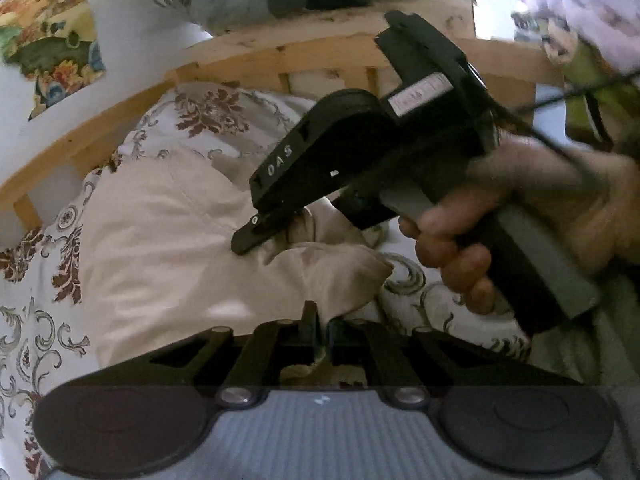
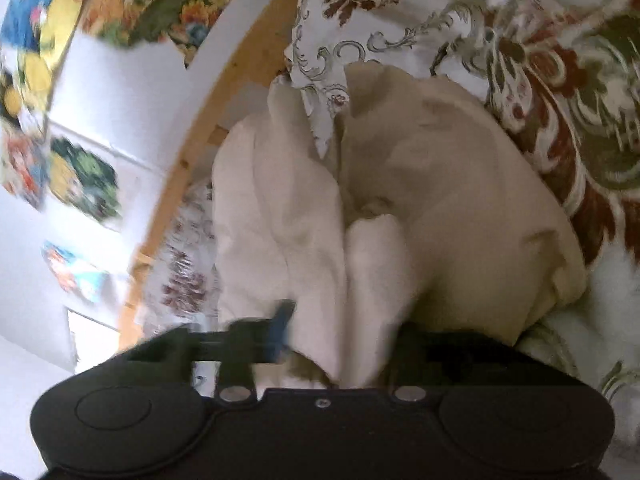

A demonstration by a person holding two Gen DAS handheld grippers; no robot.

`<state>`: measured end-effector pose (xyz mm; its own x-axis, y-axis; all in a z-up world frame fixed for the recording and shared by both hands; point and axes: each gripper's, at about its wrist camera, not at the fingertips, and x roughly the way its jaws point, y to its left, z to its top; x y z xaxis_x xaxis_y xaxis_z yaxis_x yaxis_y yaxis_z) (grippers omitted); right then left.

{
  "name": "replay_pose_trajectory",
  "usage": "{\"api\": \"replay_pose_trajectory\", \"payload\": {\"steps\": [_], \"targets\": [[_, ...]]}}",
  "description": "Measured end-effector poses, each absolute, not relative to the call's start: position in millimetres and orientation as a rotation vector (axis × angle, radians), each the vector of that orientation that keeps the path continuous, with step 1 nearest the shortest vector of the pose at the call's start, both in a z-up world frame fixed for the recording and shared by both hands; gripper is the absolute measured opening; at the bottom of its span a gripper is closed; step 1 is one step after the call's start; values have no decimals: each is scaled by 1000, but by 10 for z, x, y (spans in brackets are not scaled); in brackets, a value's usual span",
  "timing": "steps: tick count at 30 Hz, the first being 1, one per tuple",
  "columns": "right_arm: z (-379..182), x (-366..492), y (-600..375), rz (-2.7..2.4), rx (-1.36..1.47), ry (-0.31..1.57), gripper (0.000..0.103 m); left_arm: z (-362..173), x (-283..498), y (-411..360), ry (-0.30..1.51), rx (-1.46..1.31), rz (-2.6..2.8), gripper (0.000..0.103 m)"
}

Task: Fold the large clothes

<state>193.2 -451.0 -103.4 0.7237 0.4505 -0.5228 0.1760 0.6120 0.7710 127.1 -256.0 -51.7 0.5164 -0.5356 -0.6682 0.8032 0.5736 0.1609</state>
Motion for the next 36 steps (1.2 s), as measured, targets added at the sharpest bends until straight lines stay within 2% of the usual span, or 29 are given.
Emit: {"api": "replay_pose_trajectory", "payload": {"steps": [3, 5, 7, 8, 10, 13, 17, 22, 27, 29, 31, 32, 34, 36], "targets": [[-851, 1855, -4428, 176, 776, 686, 15, -380, 1251, -2430, 610, 420, -883, 24], [-720, 1809, -4396, 133, 678, 620, 13, -269, 1225, -2300, 621, 370, -918, 49], [-632, 1777, -4398, 60, 588, 578, 13, -176, 1185, -2135, 623, 326, -938, 53], [-610, 1781, -4402, 27, 547, 569, 13, -146, 1178, -2055, 617, 311, -916, 59], [-590, 1837, -4401, -45, 458, 569, 13, -112, 1218, -1909, 601, 279, -850, 60], [-555, 1919, -4323, -121, 226, 550, 13, -118, 1428, -1681, 610, 159, -723, 69], [-692, 2052, -4215, -172, -53, 542, 13, -271, 1878, -1556, 714, -11, -566, 70], [-1038, 2273, -4210, -168, -169, 631, 14, -593, 2312, -1545, 833, -201, -551, 72], [-1248, 2390, -4105, -158, -258, 687, 19, -856, 2373, -1545, 867, -210, -558, 73], [-1176, 2363, -4168, -162, -192, 686, 25, -905, 2382, -1507, 867, -218, -556, 73], [-1016, 2297, -4273, -188, -97, 663, 46, -944, 2421, -1457, 883, -248, -543, 73], [-921, 2237, -4310, -207, -64, 633, 51, -947, 2425, -1438, 890, -262, -539, 73], [-710, 2117, -4323, -269, -61, 545, 83, -966, 2454, -1412, 897, -286, -545, 73], [-497, 2081, -4253, -333, -123, 438, 94, -996, 2469, -1406, 897, -305, -556, 73]]}}
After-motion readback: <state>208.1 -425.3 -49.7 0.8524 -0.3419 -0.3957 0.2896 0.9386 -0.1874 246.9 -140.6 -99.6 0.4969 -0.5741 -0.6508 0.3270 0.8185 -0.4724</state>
